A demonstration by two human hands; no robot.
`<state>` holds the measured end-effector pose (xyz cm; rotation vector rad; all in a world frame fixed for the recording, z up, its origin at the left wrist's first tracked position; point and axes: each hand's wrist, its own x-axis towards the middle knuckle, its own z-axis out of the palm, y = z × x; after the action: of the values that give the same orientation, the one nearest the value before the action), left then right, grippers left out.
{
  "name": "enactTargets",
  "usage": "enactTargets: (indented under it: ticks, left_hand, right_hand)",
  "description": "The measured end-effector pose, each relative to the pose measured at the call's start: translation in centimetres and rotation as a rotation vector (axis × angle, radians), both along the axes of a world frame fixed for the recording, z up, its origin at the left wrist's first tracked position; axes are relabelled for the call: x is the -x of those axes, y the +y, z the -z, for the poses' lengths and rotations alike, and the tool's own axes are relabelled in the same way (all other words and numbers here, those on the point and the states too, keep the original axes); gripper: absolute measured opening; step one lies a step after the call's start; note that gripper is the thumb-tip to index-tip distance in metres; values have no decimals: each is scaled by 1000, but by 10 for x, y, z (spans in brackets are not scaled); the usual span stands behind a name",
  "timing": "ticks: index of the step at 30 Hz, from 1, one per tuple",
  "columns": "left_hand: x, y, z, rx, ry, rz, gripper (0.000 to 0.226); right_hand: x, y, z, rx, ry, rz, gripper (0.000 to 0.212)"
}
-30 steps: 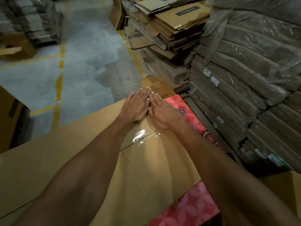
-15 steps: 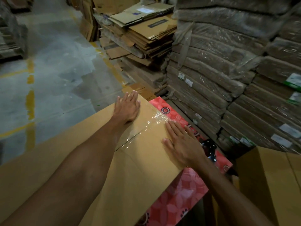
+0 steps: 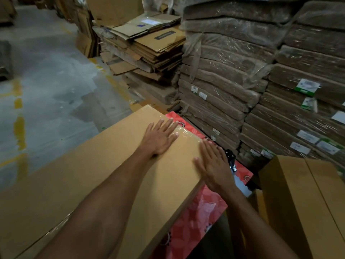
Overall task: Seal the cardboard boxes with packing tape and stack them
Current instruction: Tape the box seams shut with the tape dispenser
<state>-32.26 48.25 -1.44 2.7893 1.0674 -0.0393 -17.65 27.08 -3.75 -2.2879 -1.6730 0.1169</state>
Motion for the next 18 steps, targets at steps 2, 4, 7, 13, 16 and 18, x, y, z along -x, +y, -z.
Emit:
enactTargets:
  ticks: [2, 4, 7, 13, 16, 18]
  left_hand:
    - [10, 4, 1, -1, 12, -39, 67]
    - [25, 8, 0, 1, 9, -93, 70]
    - [63, 12, -1, -11, -5, -164, 68]
    - [188, 28, -2, -114, 39, -436, 65]
    - [252, 26, -7, -64, 11, -615, 64]
    - [291, 17, -9, -26, 5, -745, 66]
  right_hand:
    - [12, -19, 13, -81, 194, 110, 75]
    - [35, -26, 14, -199, 438, 213, 70]
    - [82, -34, 6, -261, 748, 326, 79]
    - [185, -62, 4, -181, 928, 307, 106]
    - [201, -63, 4, -221, 948, 243, 115]
    - [189, -45, 5, -187, 968, 207, 116]
